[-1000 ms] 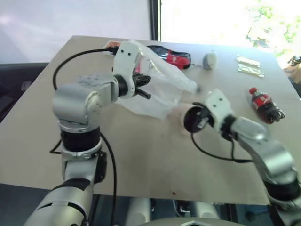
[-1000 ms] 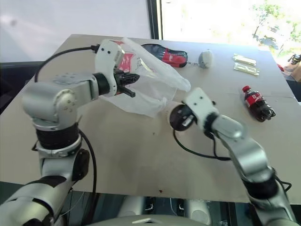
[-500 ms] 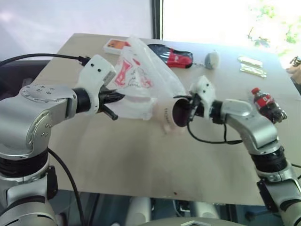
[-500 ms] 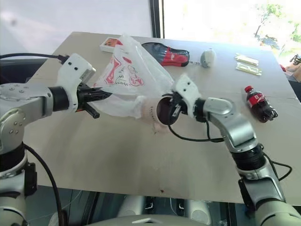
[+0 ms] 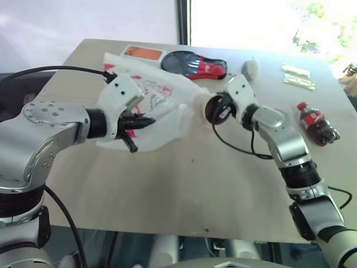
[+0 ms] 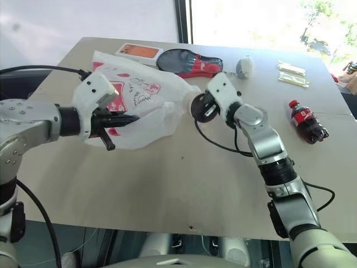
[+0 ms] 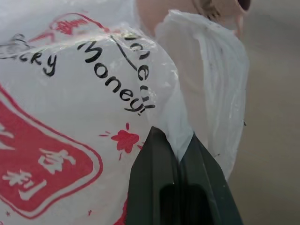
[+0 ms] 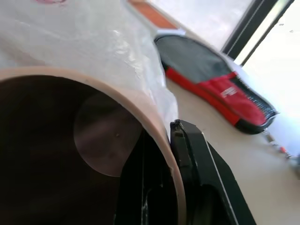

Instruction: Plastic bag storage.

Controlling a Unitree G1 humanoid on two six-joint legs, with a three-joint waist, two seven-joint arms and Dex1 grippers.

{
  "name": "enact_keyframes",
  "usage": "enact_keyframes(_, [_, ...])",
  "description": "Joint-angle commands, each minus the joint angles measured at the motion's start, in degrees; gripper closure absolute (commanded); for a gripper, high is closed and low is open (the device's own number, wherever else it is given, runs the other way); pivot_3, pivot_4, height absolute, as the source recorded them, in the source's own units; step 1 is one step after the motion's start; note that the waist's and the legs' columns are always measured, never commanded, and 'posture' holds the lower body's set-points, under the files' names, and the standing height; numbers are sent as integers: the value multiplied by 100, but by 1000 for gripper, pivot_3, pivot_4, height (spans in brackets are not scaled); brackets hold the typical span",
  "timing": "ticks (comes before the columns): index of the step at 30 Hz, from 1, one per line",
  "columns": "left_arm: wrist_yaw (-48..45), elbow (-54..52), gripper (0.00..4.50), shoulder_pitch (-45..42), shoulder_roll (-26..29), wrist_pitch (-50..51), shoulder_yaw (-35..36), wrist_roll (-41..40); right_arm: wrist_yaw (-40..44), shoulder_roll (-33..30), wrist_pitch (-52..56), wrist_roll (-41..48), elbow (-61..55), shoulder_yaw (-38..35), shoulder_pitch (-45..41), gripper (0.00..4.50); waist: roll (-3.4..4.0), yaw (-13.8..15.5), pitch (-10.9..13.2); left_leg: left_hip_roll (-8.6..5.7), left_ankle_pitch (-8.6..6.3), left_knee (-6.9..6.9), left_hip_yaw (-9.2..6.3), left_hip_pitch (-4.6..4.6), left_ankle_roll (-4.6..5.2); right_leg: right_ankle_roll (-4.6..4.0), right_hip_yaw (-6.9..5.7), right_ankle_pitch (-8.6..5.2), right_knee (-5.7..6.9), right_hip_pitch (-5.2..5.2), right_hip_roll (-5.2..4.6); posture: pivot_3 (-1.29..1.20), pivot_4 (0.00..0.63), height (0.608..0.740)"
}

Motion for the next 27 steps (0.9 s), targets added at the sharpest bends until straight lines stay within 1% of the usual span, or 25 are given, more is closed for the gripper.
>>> enact_keyframes(1, [-18,47,4500,1,108,-318,-24,42,-43,131,-70,284,-170,-432,-318,4483,0,0,0,1,0,0,0,1,0,0,0,0,1,0,1,0,150,740])
enact_keyframes(4, [325,341,4500,-251,-171,-294,-89,170,339,339,353,819,-680,-394,-175,4483,0,1,0,2,0,0,1,5,0,0,1,0,7,0,3,0,150,740])
enact_keyframes(6, [670,556,4500,-449,-419,-232,-133,309,735,306,590,1058,-1174,-99,91,4483,0,3,0,2,0,1,1,4,0,0,2,-1,11,0,3,0,150,740])
enact_keyframes(8, [968,763,4500,-669,-707,-163,-139,401,953,264,845,1215,-1631,185,403,4483,-3,24,-2,0,0,2,0,2,0,0,3,-1,10,0,3,0,150,740])
enact_keyframes(11, [996,722,4500,-813,-902,-174,-205,311,1001,299,1120,1338,-2131,533,762,4483,-3,15,-2,0,0,4,1,-2,2,0,8,0,7,0,4,0,150,740])
enact_keyframes(14, [837,496,4500,-816,-1037,-59,-124,-24,916,359,1248,1354,-2220,625,827,4483,-3,3,-2,1,0,6,1,-1,1,0,8,-1,11,-2,3,0,150,740])
enact_keyframes(18, [698,280,4500,-776,-1094,141,-9,-430,522,517,1242,1078,-1872,608,699,4483,-3,2,-2,2,0,9,1,6,0,0,8,-1,26,-2,3,0,150,740])
enact_keyframes(21, [661,110,4500,-686,-1081,325,62,-719,-118,923,1123,867,-1287,348,495,4483,-3,-10,-2,2,0,13,2,9,0,0,9,-1,34,-2,3,0,150,740])
enact_keyframes(23, [704,71,4500,-663,-1099,382,96,-810,-380,1163,946,789,-920,218,371,4483,-3,-7,-2,2,1,13,1,9,-1,0,9,-1,35,-2,3,0,150,740])
enact_keyframes(26, [867,109,4500,-722,-1296,516,197,-955,-790,1672,529,738,-192,-21,93,4483,-3,-7,-2,1,1,13,2,8,-1,0,10,-1,34,-2,2,0,150,740])
enact_keyframes(27, [976,158,4500,-771,-1422,569,251,-977,-981,1923,164,669,290,-85,-66,4483,-3,-15,-2,1,1,13,2,8,-1,0,10,-1,34,-2,2,0,150,740])
